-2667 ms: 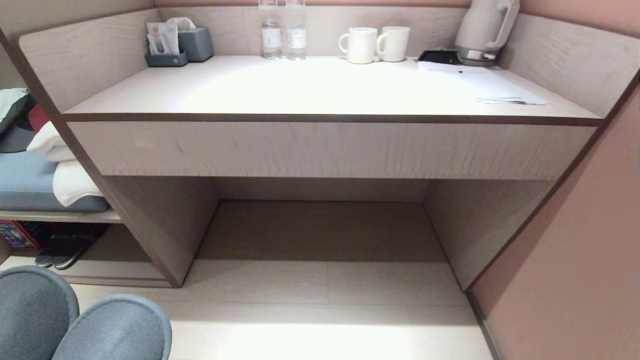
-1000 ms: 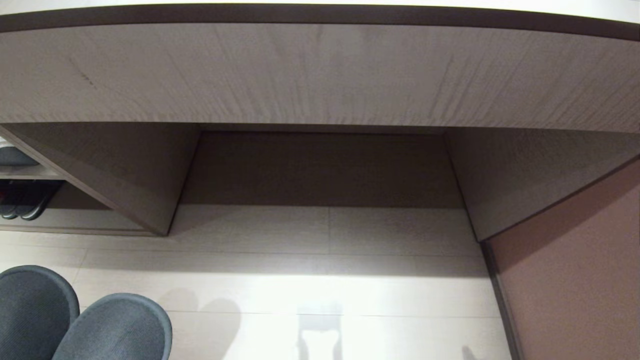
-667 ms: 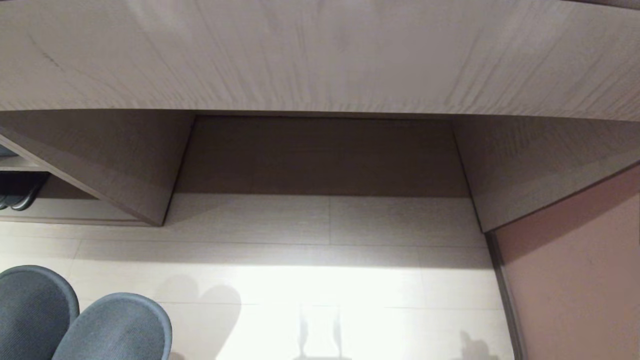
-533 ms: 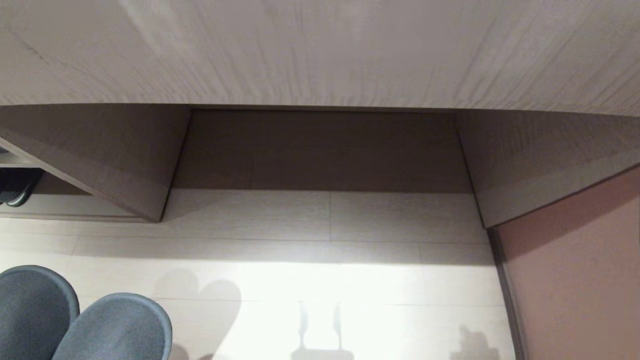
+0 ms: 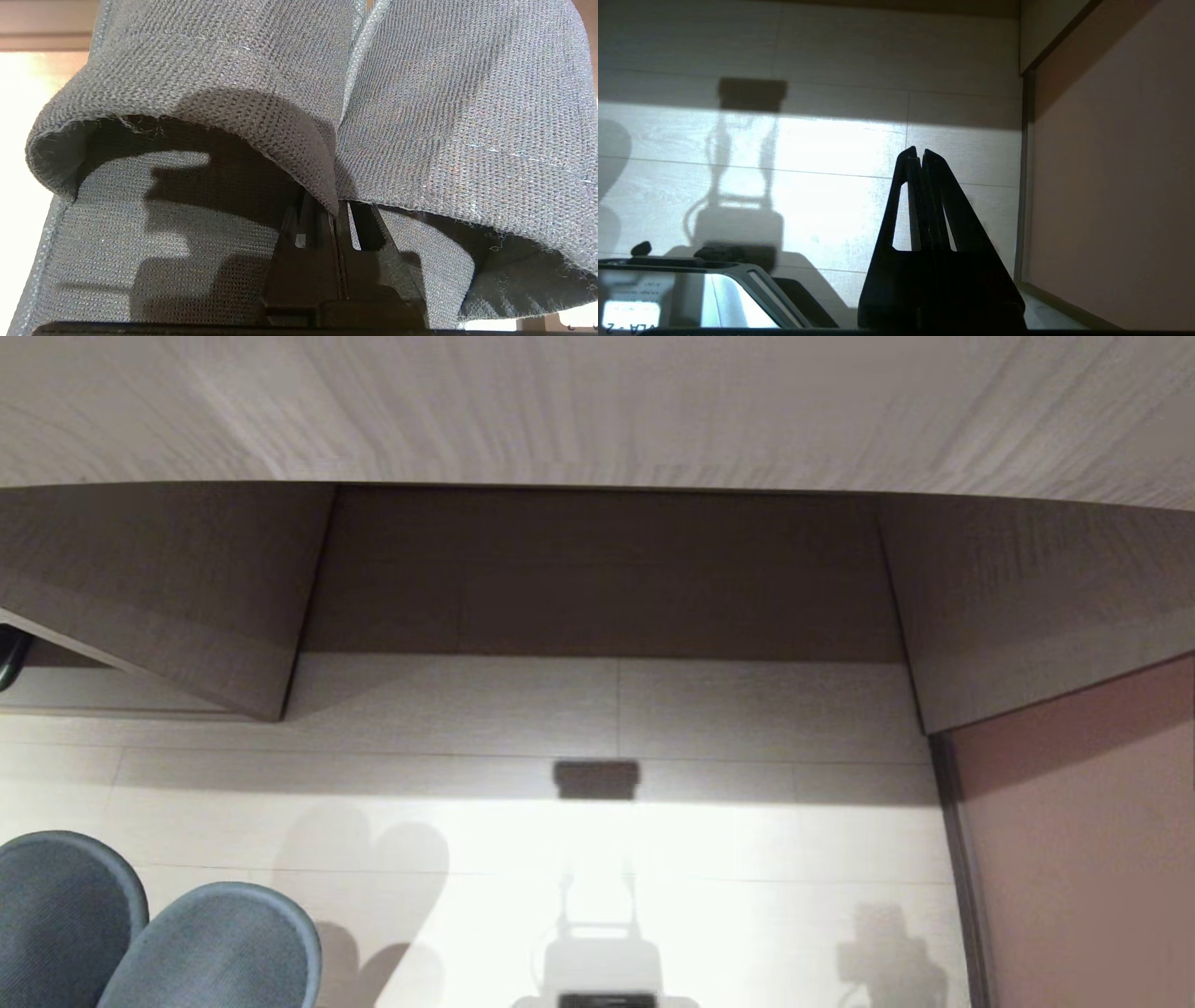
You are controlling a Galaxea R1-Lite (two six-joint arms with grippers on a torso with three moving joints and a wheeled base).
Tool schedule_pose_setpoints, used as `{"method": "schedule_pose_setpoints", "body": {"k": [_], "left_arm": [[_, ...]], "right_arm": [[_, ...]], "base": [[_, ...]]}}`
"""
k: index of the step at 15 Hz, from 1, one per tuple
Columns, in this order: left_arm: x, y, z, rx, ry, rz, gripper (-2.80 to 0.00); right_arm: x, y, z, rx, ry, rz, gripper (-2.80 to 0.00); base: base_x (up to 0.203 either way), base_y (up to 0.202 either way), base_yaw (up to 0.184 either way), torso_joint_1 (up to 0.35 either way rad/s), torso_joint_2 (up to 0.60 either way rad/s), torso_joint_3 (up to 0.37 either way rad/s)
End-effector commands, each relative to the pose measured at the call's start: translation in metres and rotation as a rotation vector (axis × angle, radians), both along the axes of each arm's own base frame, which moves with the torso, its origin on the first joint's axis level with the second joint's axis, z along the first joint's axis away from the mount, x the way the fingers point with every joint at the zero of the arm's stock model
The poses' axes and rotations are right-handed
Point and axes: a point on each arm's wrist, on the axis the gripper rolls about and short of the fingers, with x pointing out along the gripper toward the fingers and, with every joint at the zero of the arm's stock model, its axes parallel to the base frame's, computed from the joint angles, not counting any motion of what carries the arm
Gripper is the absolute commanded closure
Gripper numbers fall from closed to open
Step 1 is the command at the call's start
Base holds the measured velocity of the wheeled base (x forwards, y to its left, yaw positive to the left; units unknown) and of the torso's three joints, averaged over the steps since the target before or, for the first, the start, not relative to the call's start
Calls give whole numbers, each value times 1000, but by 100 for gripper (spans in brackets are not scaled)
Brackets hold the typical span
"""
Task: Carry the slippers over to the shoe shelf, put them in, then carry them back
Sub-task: Place the slippers on the floor
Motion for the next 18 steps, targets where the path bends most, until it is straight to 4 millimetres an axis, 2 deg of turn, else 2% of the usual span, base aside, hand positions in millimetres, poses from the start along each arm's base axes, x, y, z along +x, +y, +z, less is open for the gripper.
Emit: {"method": "schedule_pose_setpoints", "body": {"k": [1,18], "left_arm": [[0,0,0,0,1,-1,0],[0,0,0,0,1,-1,0]], "right_arm": [[0,0,0,0,-1,2,0],[0,0,0,0,-1,0,0]], "base": [[0,0,0,2,2,-198],[0,0,0,2,5,-198]]}}
